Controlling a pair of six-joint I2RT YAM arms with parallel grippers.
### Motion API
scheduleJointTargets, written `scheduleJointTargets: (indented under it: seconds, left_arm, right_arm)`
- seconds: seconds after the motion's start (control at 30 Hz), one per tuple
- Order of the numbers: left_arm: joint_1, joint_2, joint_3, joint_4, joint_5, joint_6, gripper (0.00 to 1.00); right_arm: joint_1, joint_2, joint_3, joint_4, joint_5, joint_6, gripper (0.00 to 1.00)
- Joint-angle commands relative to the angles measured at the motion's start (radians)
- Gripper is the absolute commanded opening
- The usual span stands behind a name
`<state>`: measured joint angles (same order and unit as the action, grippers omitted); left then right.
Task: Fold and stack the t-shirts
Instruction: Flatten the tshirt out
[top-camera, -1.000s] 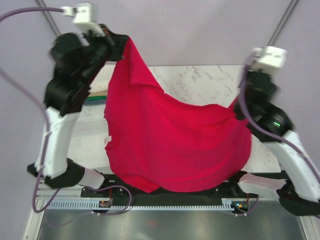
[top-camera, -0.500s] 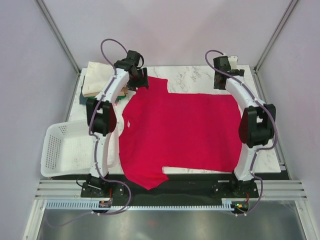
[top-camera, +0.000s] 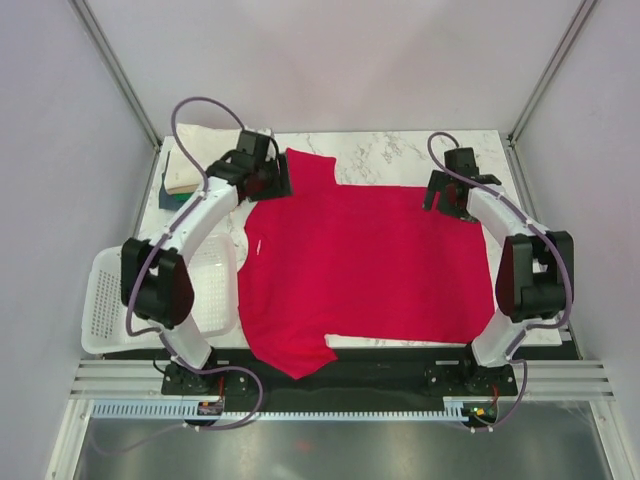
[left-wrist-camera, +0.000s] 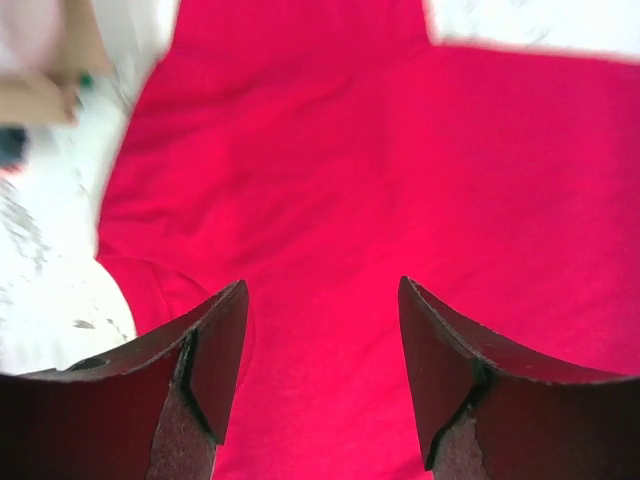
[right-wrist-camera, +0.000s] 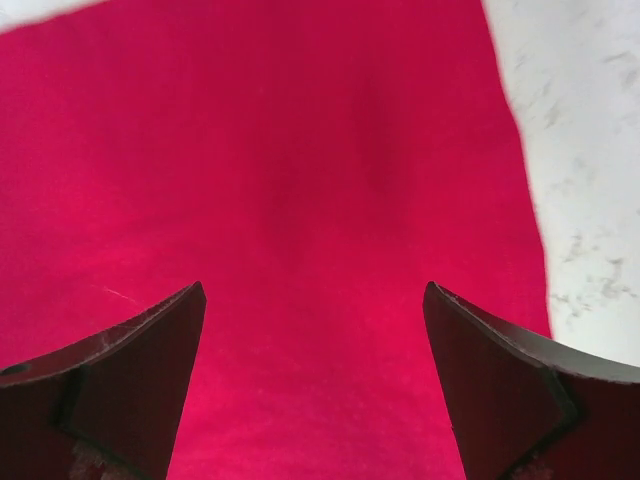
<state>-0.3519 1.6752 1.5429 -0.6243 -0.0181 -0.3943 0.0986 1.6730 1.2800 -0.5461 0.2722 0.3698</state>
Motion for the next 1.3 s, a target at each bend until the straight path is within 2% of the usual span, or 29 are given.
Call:
scheduleJointTargets:
  seconds: [0.0,0.17,0.43,0.53,0.57,0.63,0.67,0.73,0.77,0.87,0.97,1.03,1.1,1.13,1.17,1.23,1.27]
  left_arm:
    - [-0.009,0.098,-0.101,0.107,0.0,-0.055,0.68]
    - [-0.007,0.25,-0.066,0.146,0.012,-0.072,0.67]
    - [-0.009,0.495,0.153,0.126,-0.006,-0.092,0.66]
    - [-0.009,0.584,0.259,0.11,0.006,-0.097,0.66]
    - [-0.007,0.648,0.32,0.1,0.009,-0.097,0.66]
    - [-0.009,0.67,0.397,0.081,0.01,-0.094,0.66]
    - [-0.009,0.696,0.449,0.062,0.01,-0.08,0.66]
    - [-0.007,0.793,0.661,-0.021,0.006,-0.063,0.66]
    - [-0.006,0.828,0.815,-0.046,0.007,-0.048,0.66]
    - [-0.001,0.885,0.985,-0.086,0.033,-0.044,0.68]
    - [-0.005,0.792,0.953,-0.089,0.058,-0.029,0.69]
    - [-0.03,0.642,0.88,-0.087,0.041,-0.014,0.7]
    - [-0.068,0.519,0.731,-0.094,0.021,0.006,0.7]
    - [-0.082,0.388,0.671,-0.094,-0.008,0.011,0.7]
    - [-0.099,0.324,0.537,-0.092,-0.022,0.011,0.7]
    - [-0.162,0.189,0.385,-0.094,-0.077,-0.009,0.7]
    - [-0.185,0.067,0.221,-0.091,-0.097,-0.032,0.7]
  right_arm:
    - [-0.033,0.066,-0.002,0.052,-0.128,0.027,0.98]
    - [-0.065,0.211,0.074,0.06,-0.149,0.029,0.97]
    - [-0.137,0.479,0.26,0.034,-0.139,0.049,0.96]
    - [-0.163,0.566,0.387,0.017,-0.157,0.061,0.95]
    - [-0.178,0.603,0.447,0.0,-0.168,0.069,0.94]
    - [-0.181,0.635,0.475,-0.005,-0.186,0.07,0.94]
    - [-0.186,0.654,0.539,-0.011,-0.192,0.07,0.94]
    - [-0.186,0.704,0.649,-0.041,-0.206,0.069,0.94]
    - [-0.186,0.72,0.688,-0.057,-0.209,0.067,0.94]
    - [-0.188,0.749,0.795,-0.12,-0.237,0.07,0.93]
    - [-0.189,0.67,0.77,-0.135,-0.252,0.07,0.94]
    - [-0.188,0.569,0.705,-0.12,-0.26,0.064,0.95]
    - [-0.188,0.499,0.671,-0.124,-0.263,0.06,0.98]
    - [-0.188,0.434,0.642,-0.129,-0.264,0.054,0.98]
    - [-0.188,0.4,0.628,-0.135,-0.263,0.051,0.98]
    - [-0.188,0.299,0.573,-0.161,-0.252,0.034,0.98]
    - [-0.188,0.262,0.547,-0.166,-0.246,0.026,0.98]
